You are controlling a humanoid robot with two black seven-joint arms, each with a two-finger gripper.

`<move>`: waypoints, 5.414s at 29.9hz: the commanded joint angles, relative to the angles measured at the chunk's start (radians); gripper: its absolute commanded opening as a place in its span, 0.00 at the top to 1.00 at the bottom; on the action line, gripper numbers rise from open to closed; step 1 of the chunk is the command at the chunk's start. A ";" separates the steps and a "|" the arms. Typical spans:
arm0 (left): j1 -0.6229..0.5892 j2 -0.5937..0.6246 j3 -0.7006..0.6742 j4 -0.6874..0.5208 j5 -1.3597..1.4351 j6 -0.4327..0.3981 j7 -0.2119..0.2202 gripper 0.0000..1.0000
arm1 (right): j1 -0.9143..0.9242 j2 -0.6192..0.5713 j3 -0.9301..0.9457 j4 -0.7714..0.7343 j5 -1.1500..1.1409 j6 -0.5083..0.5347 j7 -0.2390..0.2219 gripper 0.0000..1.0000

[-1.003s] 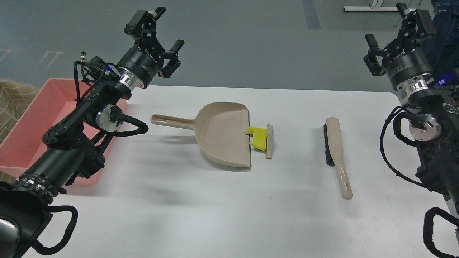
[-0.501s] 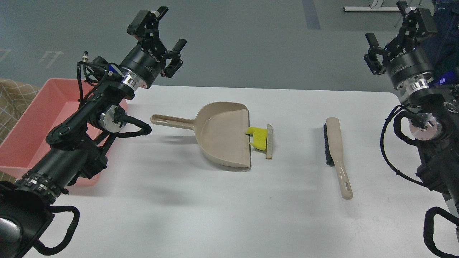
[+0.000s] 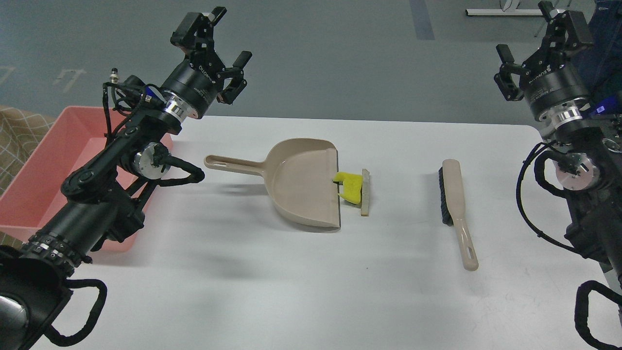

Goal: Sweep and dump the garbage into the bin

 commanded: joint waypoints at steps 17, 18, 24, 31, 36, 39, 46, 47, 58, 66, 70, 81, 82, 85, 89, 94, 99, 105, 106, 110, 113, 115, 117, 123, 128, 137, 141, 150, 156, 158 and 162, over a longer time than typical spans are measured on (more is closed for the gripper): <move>0.051 0.116 0.065 -0.243 0.228 0.102 0.003 0.03 | 0.005 -0.002 0.000 0.000 0.000 0.000 0.000 0.00; 0.069 0.152 0.075 -0.295 0.253 0.118 0.004 0.03 | 0.005 -0.002 0.000 0.000 0.000 0.000 0.000 0.00; 0.179 0.319 0.082 -0.536 0.405 0.196 0.017 0.03 | 0.000 -0.002 0.000 0.000 0.000 0.000 0.000 0.00; 0.345 0.384 0.082 -0.735 0.607 0.312 0.061 0.03 | 0.001 0.000 0.000 -0.002 -0.002 0.000 0.000 0.00; 0.456 0.328 0.088 -0.776 0.705 0.346 0.072 0.03 | 0.000 0.000 -0.002 -0.002 -0.002 0.000 0.000 0.00; 0.499 0.243 0.089 -0.763 0.780 0.374 0.080 0.03 | 0.000 0.000 -0.002 -0.003 -0.002 0.000 0.000 0.00; 0.514 0.137 0.114 -0.679 0.900 0.438 0.153 0.03 | 0.005 0.000 -0.023 -0.002 -0.002 -0.002 0.000 0.00; 0.514 0.133 0.127 -0.656 0.906 0.460 0.153 0.03 | 0.005 -0.002 -0.025 -0.002 -0.002 -0.002 0.000 0.00; 0.612 0.096 0.167 -0.622 0.894 0.583 0.204 0.03 | -0.002 0.000 -0.026 -0.002 -0.002 -0.002 0.000 0.00; 0.608 -0.007 0.154 -0.483 0.851 0.644 0.239 0.03 | -0.003 0.002 -0.028 -0.002 -0.002 -0.002 0.000 0.00; 0.583 -0.042 0.151 -0.423 0.816 0.656 0.241 0.03 | -0.003 0.000 -0.028 -0.002 -0.002 -0.003 0.000 0.00; 0.471 -0.074 0.155 -0.273 0.767 0.739 0.238 0.05 | -0.008 0.002 -0.028 -0.002 -0.002 -0.002 0.000 0.00; 0.459 -0.084 0.155 -0.256 0.767 0.742 0.238 0.05 | -0.008 0.002 -0.028 -0.002 -0.002 -0.003 0.000 0.00; 0.442 -0.088 0.152 -0.220 0.765 0.742 0.236 0.05 | -0.008 0.000 -0.028 -0.002 -0.002 -0.002 0.000 0.00; 0.424 -0.110 0.152 -0.182 0.758 0.742 0.235 0.05 | -0.008 0.000 -0.028 -0.002 -0.002 -0.002 0.000 0.00; 0.408 -0.119 0.160 -0.161 0.721 0.750 0.230 0.07 | -0.008 0.000 -0.028 -0.002 -0.002 -0.002 0.000 0.00; 0.404 -0.119 0.158 -0.159 0.710 0.751 0.233 0.15 | -0.006 0.000 -0.028 -0.002 -0.002 -0.003 0.000 0.00; 0.396 -0.119 0.157 -0.154 0.698 0.753 0.236 0.17 | -0.005 0.002 -0.028 -0.002 -0.002 -0.003 0.000 0.00; 0.394 -0.119 0.157 -0.154 0.698 0.753 0.236 0.17 | -0.005 0.002 -0.028 -0.002 -0.002 -0.003 0.000 0.00; 0.387 -0.120 0.154 -0.133 0.698 0.762 0.235 0.17 | -0.003 0.002 -0.028 -0.002 -0.002 -0.003 0.000 0.00; 0.378 -0.122 0.158 -0.122 0.692 0.770 0.235 0.19 | -0.005 0.002 -0.028 -0.002 -0.002 -0.003 0.000 0.00; 0.376 -0.122 0.158 -0.124 0.687 0.770 0.235 0.23 | -0.005 0.002 -0.028 -0.002 -0.002 -0.003 0.000 0.00; 0.370 -0.124 0.160 -0.124 0.687 0.770 0.235 0.31 | -0.005 0.000 -0.028 -0.002 -0.002 -0.003 0.000 0.00; 0.365 -0.124 0.163 -0.124 0.687 0.768 0.238 0.56 | 0.000 0.000 -0.028 -0.003 -0.002 -0.003 0.000 0.00; 0.367 -0.124 0.163 -0.124 0.687 0.768 0.238 0.82 | 0.000 0.000 -0.028 -0.003 -0.002 -0.003 0.000 0.00; 0.361 -0.122 0.161 -0.125 0.686 0.770 0.235 1.00 | -0.002 0.000 -0.028 -0.002 -0.002 -0.003 0.000 0.00; 0.355 -0.122 0.160 -0.128 0.687 0.771 0.233 1.00 | 0.000 -0.003 -0.028 -0.002 -0.002 -0.003 0.000 0.00; 0.344 -0.117 0.161 -0.145 0.692 0.787 0.212 1.00 | 0.023 -0.233 -0.317 0.125 -0.003 0.003 -0.044 0.00; 0.344 -0.120 0.163 -0.151 0.695 0.788 0.175 1.00 | 0.026 -0.486 -0.508 0.364 -0.018 0.005 -0.112 0.00; 0.344 -0.119 0.163 -0.159 0.695 0.788 0.164 1.00 | 0.029 -0.578 -0.555 0.435 -0.029 0.008 -0.149 0.00; 0.347 -0.114 0.164 -0.162 0.693 0.788 0.153 1.00 | 0.037 -0.725 -0.627 0.544 -0.103 0.014 -0.169 0.00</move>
